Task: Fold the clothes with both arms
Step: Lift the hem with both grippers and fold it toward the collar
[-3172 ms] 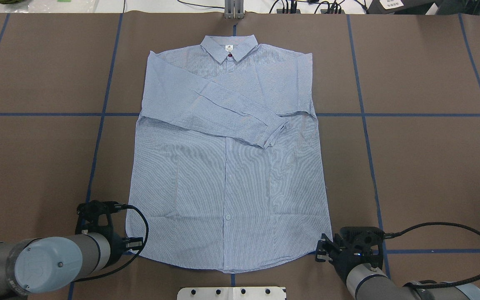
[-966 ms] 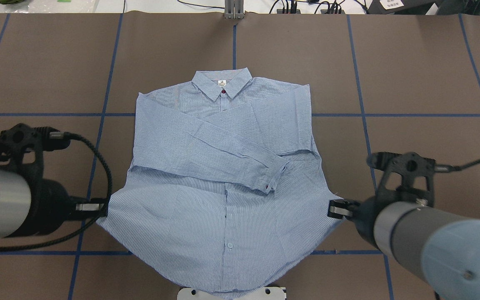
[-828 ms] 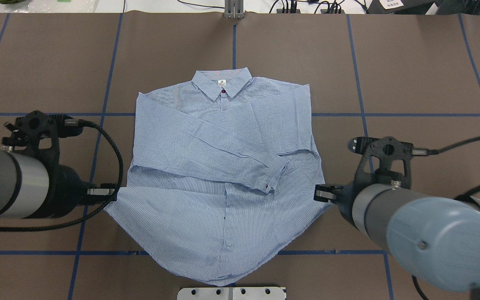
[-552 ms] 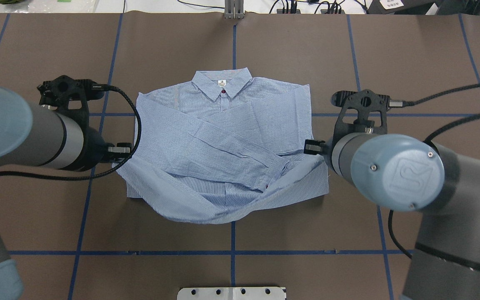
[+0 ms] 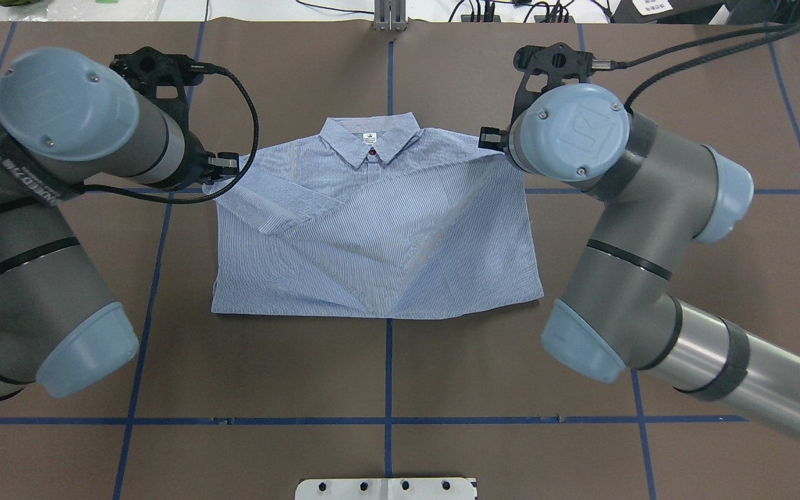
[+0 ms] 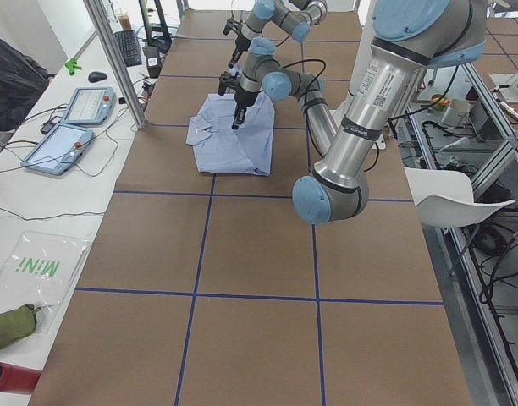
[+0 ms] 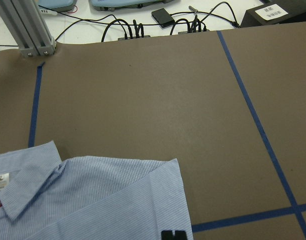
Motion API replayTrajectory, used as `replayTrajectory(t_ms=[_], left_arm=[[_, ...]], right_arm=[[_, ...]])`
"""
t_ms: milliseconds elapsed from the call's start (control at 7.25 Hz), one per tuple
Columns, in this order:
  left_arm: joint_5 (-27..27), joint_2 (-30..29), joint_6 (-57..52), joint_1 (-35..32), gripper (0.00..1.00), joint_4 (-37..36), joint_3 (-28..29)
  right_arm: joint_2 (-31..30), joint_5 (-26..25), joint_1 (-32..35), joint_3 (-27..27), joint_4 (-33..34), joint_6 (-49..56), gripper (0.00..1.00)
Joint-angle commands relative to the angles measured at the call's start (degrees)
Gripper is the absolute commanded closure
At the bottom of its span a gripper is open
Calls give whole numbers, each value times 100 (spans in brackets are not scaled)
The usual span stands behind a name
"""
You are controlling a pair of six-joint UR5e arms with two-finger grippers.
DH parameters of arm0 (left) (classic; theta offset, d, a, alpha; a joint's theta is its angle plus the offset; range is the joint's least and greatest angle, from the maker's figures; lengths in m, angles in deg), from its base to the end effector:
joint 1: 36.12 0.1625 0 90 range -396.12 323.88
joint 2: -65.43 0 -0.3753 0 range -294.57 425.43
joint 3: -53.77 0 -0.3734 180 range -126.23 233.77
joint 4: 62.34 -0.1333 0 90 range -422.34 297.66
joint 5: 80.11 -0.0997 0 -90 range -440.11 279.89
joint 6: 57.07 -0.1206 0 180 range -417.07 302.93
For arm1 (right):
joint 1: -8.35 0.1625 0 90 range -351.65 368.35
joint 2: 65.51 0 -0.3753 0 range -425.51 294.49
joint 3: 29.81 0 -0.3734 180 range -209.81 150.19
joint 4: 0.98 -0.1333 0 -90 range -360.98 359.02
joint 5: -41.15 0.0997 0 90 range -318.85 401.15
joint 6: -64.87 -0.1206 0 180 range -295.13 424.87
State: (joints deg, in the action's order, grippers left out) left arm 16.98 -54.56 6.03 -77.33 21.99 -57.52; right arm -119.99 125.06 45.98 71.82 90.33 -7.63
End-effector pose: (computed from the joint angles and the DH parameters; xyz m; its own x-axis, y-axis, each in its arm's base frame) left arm 0.3556 -0.4688 0.2087 0.7351 -0.0469 -0.6763 0.2858 0.9261 0.2463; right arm -0.4077 -0.4988 0.2062 0.7269 0.1828 0.6620 -0.4706 0.8346 0.2862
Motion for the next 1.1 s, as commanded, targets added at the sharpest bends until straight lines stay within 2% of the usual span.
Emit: replayTrajectory(t_ms=[0, 276, 414, 552, 966], left_arm=[[-111, -382, -130, -176, 100, 1230, 1473], [-234, -603, -437, -404, 100, 2101, 2555], [-260, -604, -647, -449, 100, 2270, 2838], [-260, -604, -754, -466, 100, 2429, 3015], [-234, -595, -1440, -678, 100, 2509, 3043]], right_arm=[[428, -33, 209, -1483, -1066, 122, 100], [569, -15, 393, -1943, -1334, 289, 100], [570, -6, 420, -2050, -1335, 298, 100], [570, -6, 438, -2112, -1335, 324, 100], [474, 108, 570, -2129, -1526, 675, 100]])
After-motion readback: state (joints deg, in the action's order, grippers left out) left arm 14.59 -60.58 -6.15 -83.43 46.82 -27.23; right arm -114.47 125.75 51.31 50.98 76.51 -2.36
